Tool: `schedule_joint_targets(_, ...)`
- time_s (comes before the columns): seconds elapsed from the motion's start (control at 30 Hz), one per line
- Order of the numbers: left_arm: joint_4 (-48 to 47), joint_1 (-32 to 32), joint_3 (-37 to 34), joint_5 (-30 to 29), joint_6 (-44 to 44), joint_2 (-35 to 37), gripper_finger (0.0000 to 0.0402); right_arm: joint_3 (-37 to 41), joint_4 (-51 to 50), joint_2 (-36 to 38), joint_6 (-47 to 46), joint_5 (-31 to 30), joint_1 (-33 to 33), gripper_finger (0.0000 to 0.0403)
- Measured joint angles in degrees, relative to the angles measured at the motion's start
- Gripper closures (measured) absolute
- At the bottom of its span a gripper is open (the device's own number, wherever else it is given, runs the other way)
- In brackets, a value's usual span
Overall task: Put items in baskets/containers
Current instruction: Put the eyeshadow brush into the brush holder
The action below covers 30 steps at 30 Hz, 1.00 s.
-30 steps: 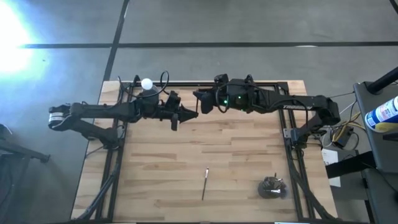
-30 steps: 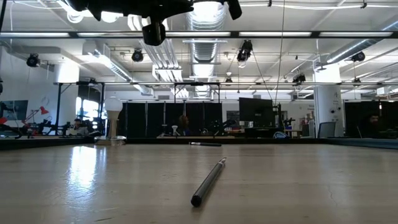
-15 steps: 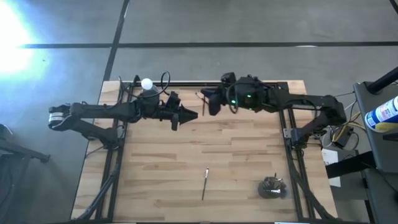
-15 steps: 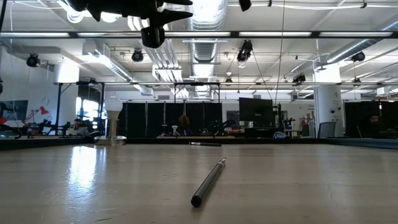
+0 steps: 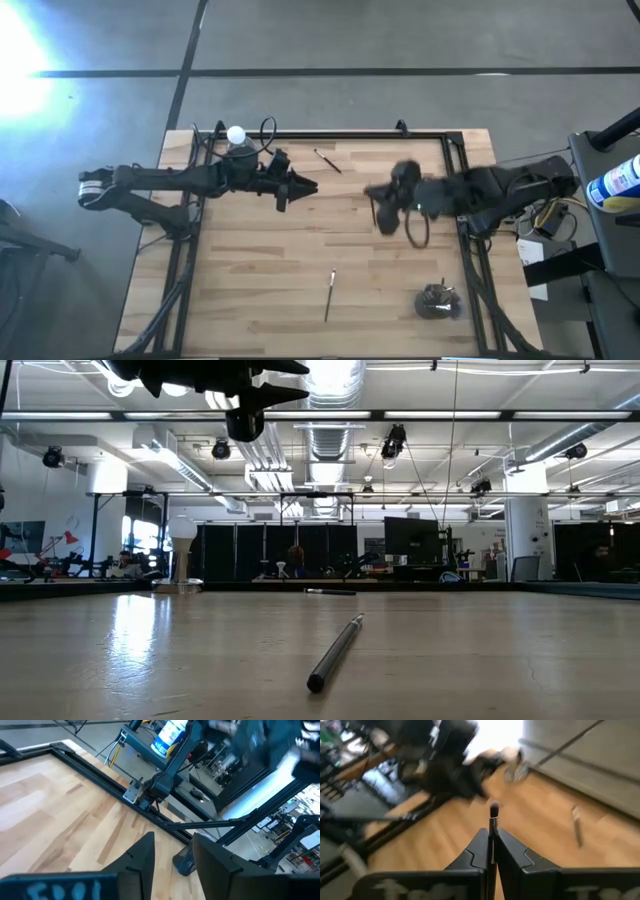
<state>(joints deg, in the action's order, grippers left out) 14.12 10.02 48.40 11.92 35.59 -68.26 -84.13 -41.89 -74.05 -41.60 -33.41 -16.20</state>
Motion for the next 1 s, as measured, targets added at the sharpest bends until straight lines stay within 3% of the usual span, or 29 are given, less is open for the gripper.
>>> schedule_joint_targets(0.2,-0.7,0.0,0.0,0.0,0.1,-0.3,0.0276,7.0,-3.6,1.8,-13.8,-1.6,-12.1,0.0389)
schedule_joint_targets(0.53,-3.2,0.0,0.0,-0.2,0.3,-0.3,0.0276,18.7,-14.1,4.6,-43.6,-13.1,-36.7,0.0389)
schedule_joint_targets(0.77,-3.6,0.0,-0.6,-2.0,0.5,-0.3,0.0276,27.2,-15.1,4.6,-56.5,-13.3,-45.0,0.039)
schedule_joint_targets(1.0,-3.9,0.0,-2.0,-2.5,3.7,-0.3,0.0276,31.1,-14.3,4.6,-60.1,-13.3,-48.5,0.039)
